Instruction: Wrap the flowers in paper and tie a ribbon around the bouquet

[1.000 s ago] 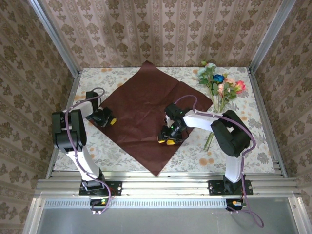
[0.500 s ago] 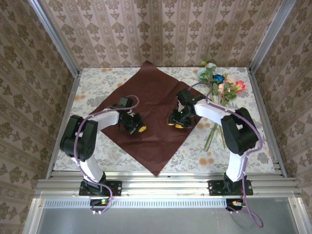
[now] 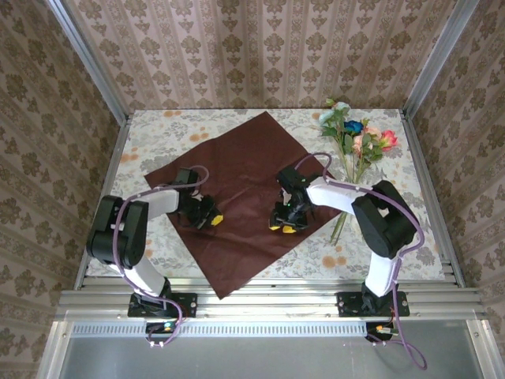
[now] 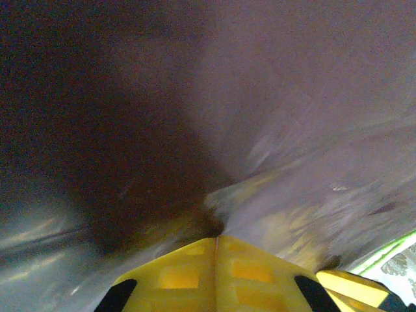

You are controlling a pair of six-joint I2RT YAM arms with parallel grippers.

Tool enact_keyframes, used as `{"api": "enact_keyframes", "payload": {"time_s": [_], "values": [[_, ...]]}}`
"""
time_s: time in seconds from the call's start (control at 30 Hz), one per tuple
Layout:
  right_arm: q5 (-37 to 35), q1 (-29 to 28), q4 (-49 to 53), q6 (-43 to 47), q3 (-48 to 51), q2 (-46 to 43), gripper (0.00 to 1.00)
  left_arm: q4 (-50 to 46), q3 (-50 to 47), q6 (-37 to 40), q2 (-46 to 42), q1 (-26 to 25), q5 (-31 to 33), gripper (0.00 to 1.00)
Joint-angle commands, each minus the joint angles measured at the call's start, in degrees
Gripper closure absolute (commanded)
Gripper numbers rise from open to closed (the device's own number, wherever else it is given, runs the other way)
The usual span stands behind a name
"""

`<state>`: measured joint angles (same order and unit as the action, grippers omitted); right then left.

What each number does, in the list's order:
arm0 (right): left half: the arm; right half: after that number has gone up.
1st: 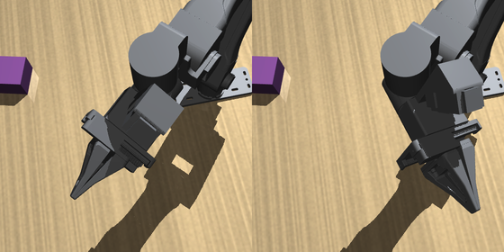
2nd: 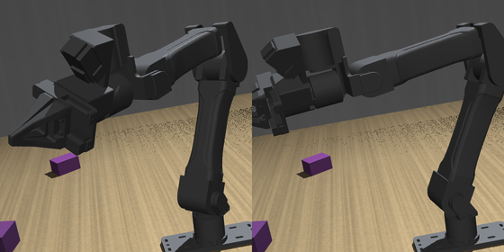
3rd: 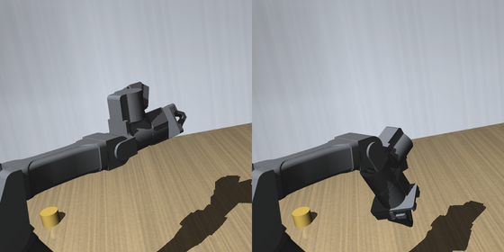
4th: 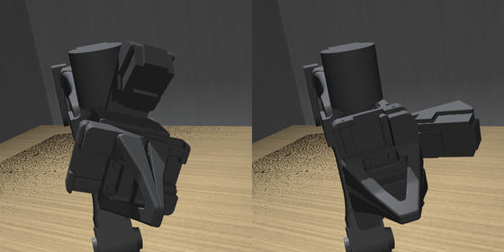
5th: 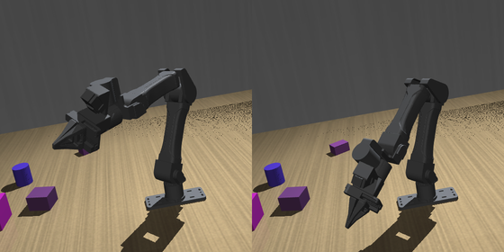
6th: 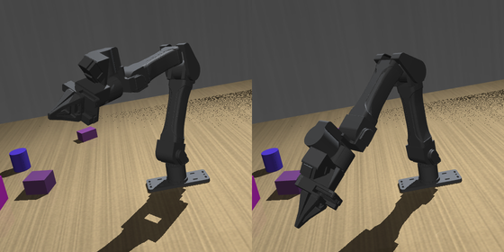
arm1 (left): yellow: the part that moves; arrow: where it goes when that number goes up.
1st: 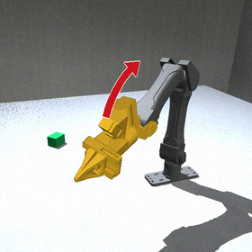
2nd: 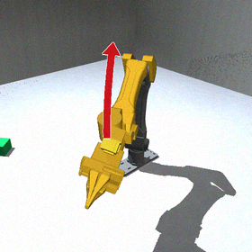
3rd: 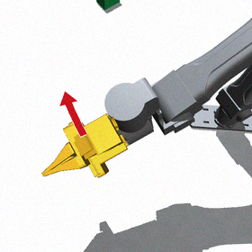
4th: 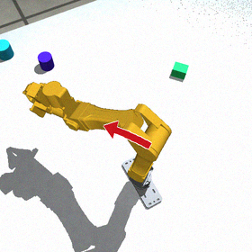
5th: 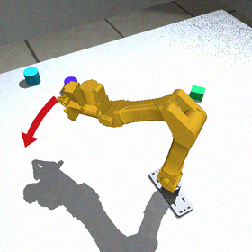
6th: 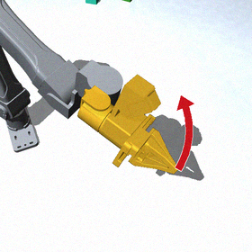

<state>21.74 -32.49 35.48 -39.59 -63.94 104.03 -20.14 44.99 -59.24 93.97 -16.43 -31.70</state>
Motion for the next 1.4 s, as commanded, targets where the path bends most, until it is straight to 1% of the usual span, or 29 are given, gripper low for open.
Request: {"api": "enact_keyframes", "payload": {"time_s": [0.0,0.1,0.2,0.3,0.43,0.5,0.6,0.73,0.83,0.93,1.1,1.37], "values": [[-4.1,3.6,8.9,2.9,-5.0,-6.0,0.54,-2.2,0.0,0.7,-3.1,0.1,-0.5,1.00],[-7.8,9.2,13.6,7.3,-9.6,-8.6,0.52,-2.5,2.7,-1.1,-5.4,-0.8,-0.5,1.00],[-11.5,16.0,17.3,10.4,-12.7,-9.1,0.53,-3.3,6.8,-1.4,-5.3,-1.9,-0.5,0.99],[-15.3,23.4,18.8,11.5,-14.5,-9.2,0.60,-2.0,10.1,-1.1,-2.6,-2.6,-1.4,0.99],[-20.6,32.8,17.0,10.6,-15.2,-8.6,0.69,1.6,12.3,-1.2,3.1,-4.3,-3.4,1.00],[-20.7,37.5,14.1,9.8,-15.1,-7.0,0.72,2.8,12.4,-1.1,5.0,-5.3,-3.3,1.00],[-17.1,42.3,9.7,8.6,-16.3,-2.6,0.72,3.7,12.1,-0.5,6.8,-6.0,-2.9,1.00],[-14.2,44.6,8.1,7.8,-21.3,4.7,0.69,4.3,9.7,-0.1,8.0,-6.3,-2.4,1.00],[-14.0,45.1,8.1,7.7,-25.0,9.7,0.68,5.0,7.2,-0.7,7.8,-6.7,-2.4,1.00],[-13.9,45.7,7.9,7.6,-27.1,12.9,0.69,5.5,4.9,-1.7,6.3,-7.0,-1.8,1.00],[-13.2,46.6,7.0,7.4,-29.0,16.2,0.70,5.5,3.4,-2.2,5.5,-7.6,-2.1,1.00],[-11.6,47.4,4.6,6.8,-27.7,17.5,0.71,5.2,4.1,-2.1,5.9,-7.7,-2.3,1.00]]}}
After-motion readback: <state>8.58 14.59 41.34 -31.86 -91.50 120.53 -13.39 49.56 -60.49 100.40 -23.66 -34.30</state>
